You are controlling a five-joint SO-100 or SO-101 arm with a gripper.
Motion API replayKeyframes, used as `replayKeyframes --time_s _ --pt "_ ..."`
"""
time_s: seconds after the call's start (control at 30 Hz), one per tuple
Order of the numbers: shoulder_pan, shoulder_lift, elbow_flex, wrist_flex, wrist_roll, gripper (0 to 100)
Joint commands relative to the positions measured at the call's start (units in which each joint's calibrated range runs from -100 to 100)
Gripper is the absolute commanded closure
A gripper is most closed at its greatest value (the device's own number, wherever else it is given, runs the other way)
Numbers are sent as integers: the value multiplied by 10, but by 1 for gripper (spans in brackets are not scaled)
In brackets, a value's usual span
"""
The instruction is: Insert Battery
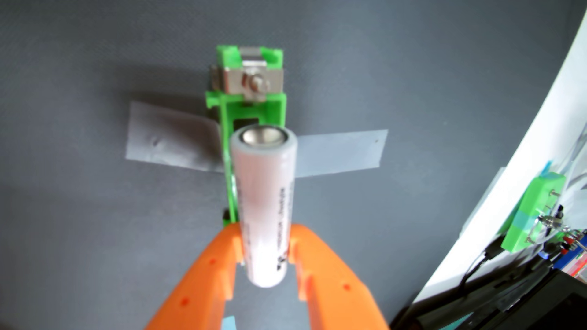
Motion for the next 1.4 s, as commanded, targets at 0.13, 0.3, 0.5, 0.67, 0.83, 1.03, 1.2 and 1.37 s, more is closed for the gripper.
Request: replayKeyframes --time_s 0.13,0.3,0.5,0.67,0.83,1.03,1.2,1.37 --pt "4 -14 1 -9 3 99" --pt "4 -15 11 -10 3 99" --pt "6 -15 11 -10 3 99" --pt "4 -15 11 -10 3 99" --pt "3 -15 11 -14 3 99" --pt "4 -16 18 -48 4 99" --pt "4 -16 21 -48 4 99" --pt "4 -15 23 -47 4 99"
